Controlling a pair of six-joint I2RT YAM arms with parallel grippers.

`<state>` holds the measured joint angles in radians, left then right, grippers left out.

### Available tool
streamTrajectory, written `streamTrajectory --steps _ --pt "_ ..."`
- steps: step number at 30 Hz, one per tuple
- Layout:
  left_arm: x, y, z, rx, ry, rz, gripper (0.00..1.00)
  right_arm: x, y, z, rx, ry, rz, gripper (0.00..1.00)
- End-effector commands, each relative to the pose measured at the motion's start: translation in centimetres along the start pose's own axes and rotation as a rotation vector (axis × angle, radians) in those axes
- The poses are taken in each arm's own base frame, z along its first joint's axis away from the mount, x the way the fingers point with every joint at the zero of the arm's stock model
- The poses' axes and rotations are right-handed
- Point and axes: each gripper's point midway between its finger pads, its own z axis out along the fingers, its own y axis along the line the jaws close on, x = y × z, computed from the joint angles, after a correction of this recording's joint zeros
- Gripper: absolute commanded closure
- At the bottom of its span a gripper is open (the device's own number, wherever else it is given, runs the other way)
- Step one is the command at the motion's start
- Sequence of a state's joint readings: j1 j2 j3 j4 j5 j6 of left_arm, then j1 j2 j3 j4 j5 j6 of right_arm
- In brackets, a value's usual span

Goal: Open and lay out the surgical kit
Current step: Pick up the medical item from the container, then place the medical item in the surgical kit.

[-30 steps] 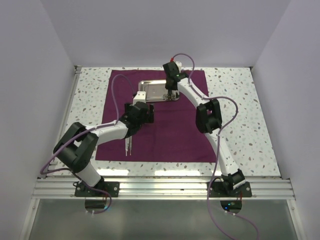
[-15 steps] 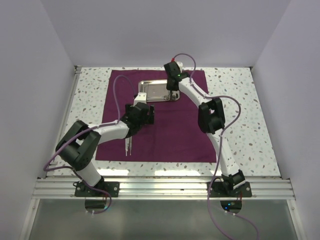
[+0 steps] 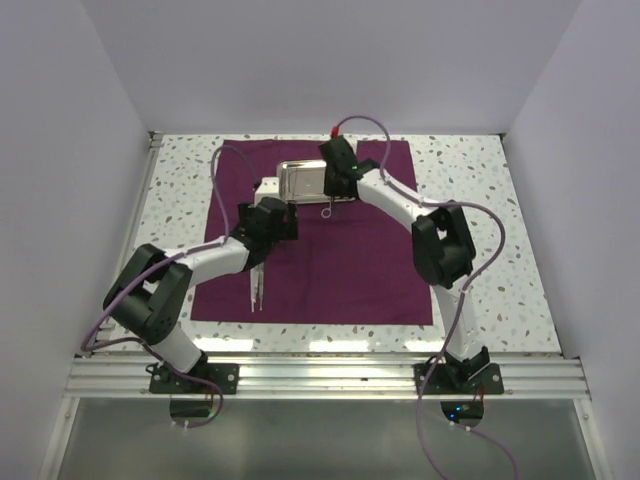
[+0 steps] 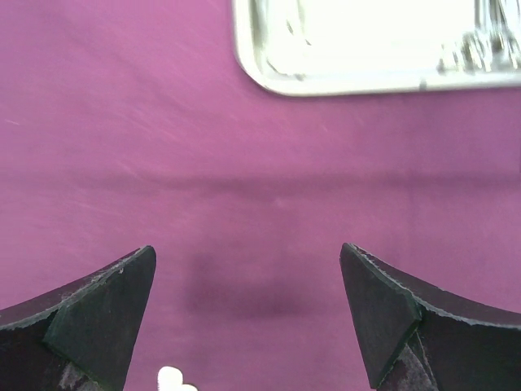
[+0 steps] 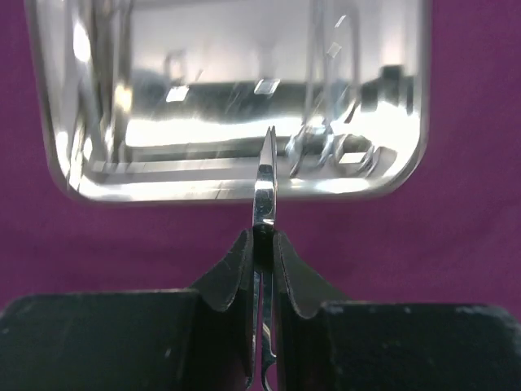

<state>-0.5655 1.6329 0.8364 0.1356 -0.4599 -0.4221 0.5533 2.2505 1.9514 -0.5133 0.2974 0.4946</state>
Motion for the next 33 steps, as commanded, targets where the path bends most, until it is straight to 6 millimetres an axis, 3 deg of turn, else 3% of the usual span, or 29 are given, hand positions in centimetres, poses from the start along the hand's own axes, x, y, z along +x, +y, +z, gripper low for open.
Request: streamTrajectory --steps 1,2,4,5,7,10,15,21,23,24,25,27,28,30,31,33 --pt "-5.3 1.3 -0.8 -0.018 -0.115 -0.071 0.01 -0.2 5.6 -6.5 -0.145 -0.113 0.036 1.0" --pt "-6.0 1.6 -1.0 -0.022 -0.124 -0.084 0.0 3.2 5.1 -6.2 -0.132 -0.063 0.036 1.0" --pt "-6.9 2.3 -1.3 -0.037 -0.136 -0.098 0.01 4.4 7.2 -9.0 -0.203 -0.089 0.05 1.0" --pt "-7.7 2.4 -1.7 -0.036 -0.154 -0.107 0.01 6.9 6.7 -9.0 -0.194 -0.057 0.052 1.0" --pt "-8.5 2.7 -2.1 -0.041 -0.17 -0.116 0.01 9.0 8.2 -10.6 -0.224 -0.055 0.036 1.0" --pt "-9.8 2.8 -2.8 -0.035 -0.187 -0.13 0.01 11.6 8.7 -11.9 -0.215 -0.048 0.028 1.0" --pt "-11.0 3.0 -3.8 -0.035 -0.195 -0.135 0.0 16.6 8.8 -11.8 -0.186 0.003 0.002 1.0" --pt "-11.2 3.7 -5.1 -0.038 -0.216 -0.149 0.0 20.1 8.8 -11.4 -0.178 0.043 -0.014 1.0" --pt "-11.3 3.8 -5.2 -0.04 -0.219 -0.151 0.01 20.5 8.9 -11.5 -0.179 0.054 -0.032 1.0" --pt "-11.3 3.9 -5.2 -0.041 -0.218 -0.151 0.0 20.4 9.1 -11.7 -0.183 0.054 -0.037 0.91" --pt "-11.4 3.9 -5.2 -0.041 -0.22 -0.153 0.01 20.1 9.0 -11.8 -0.18 0.045 -0.041 0.69" --pt "-11.3 3.8 -5.1 -0.034 -0.215 -0.157 0.0 18.5 8.8 -12.6 -0.169 0.007 -0.053 0.45" --pt "-11.4 3.7 -5.1 -0.029 -0.217 -0.167 0.01 16.9 8.2 -13.4 -0.141 -0.041 -0.072 0.3" --pt "-11.0 3.3 -5.1 -0.008 -0.207 -0.184 0.0 14.0 7.8 -14.6 -0.107 -0.103 -0.09 0.23" --pt "-10.3 3.2 -5.1 0.006 -0.195 -0.198 0.0 11.4 8.1 -15.5 -0.101 -0.159 -0.096 0.21" --pt "-9.5 2.8 -5.0 0.036 -0.182 -0.216 0.0 8.6 7.3 -15.4 -0.084 -0.184 -0.085 0.21"
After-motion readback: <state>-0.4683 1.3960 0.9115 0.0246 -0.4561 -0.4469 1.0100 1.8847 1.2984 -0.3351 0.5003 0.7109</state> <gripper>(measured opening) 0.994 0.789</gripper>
